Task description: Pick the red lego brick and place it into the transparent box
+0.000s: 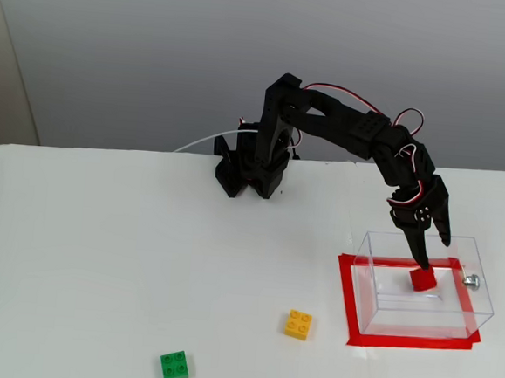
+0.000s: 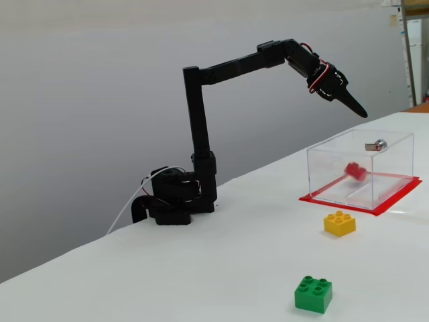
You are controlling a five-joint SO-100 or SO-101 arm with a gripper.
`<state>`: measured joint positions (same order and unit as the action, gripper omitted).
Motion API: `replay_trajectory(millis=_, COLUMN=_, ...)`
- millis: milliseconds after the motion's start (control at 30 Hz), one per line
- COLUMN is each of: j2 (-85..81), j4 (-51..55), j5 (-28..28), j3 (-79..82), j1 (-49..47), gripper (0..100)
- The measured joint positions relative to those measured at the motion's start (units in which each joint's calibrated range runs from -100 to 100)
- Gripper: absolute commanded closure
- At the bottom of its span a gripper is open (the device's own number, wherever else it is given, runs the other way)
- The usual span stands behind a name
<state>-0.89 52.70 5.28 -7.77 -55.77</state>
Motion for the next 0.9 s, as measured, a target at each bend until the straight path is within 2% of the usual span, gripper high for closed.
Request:
replay_trajectory(millis=233, j2=0.0, j4=0.0, j5=0.0, j3=0.0, j1=0.0, gripper=78)
replay_trajectory(millis=533, j2=0.0, j4=0.0, j5=0.0, j3=0.0, j1=1.1, gripper=98)
replay_trajectory(millis=900, j2=-0.2, j4=0.0, j5=0.0, j3=0.0, j1=3.0, gripper=98)
